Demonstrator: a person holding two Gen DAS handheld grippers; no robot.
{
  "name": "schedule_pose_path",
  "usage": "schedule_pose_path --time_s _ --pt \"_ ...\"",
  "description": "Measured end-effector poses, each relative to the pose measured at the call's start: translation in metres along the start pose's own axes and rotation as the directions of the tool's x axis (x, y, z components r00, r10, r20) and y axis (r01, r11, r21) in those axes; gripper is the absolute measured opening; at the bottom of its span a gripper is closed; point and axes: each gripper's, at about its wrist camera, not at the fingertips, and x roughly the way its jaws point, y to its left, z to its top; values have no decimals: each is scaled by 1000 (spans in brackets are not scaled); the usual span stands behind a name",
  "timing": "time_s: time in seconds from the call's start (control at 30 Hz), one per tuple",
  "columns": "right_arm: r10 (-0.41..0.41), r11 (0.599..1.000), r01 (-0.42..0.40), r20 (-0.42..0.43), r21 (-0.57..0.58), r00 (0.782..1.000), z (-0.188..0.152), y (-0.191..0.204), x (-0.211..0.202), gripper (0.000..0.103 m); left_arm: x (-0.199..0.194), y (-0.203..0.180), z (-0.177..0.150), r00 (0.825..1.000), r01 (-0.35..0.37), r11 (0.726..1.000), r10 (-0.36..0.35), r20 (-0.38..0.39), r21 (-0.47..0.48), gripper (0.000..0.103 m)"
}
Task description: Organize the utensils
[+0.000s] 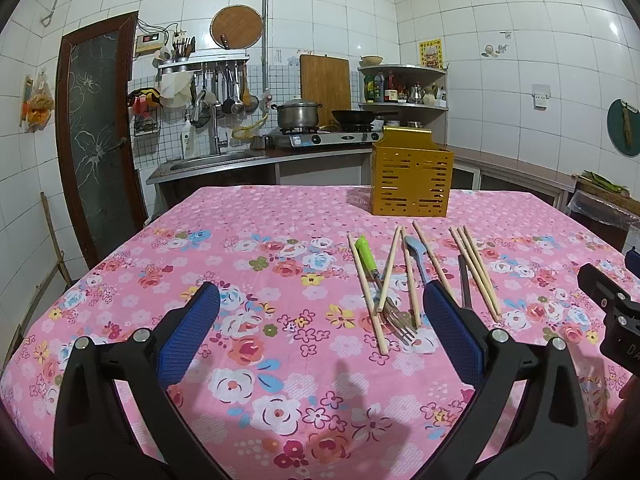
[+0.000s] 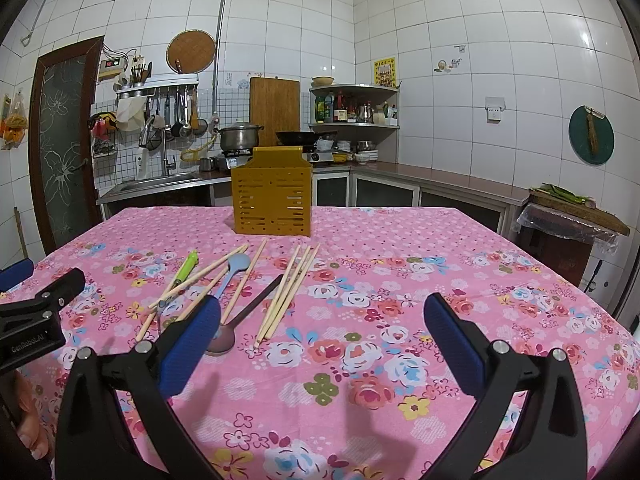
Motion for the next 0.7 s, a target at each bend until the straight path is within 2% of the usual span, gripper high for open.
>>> schedule_pose_path --time_s 0.7 --pt "-12 1000 12 18 0 1000 2 -4 -2 99 0 -2 1 1000 2 1000 -2 4 -1 98"
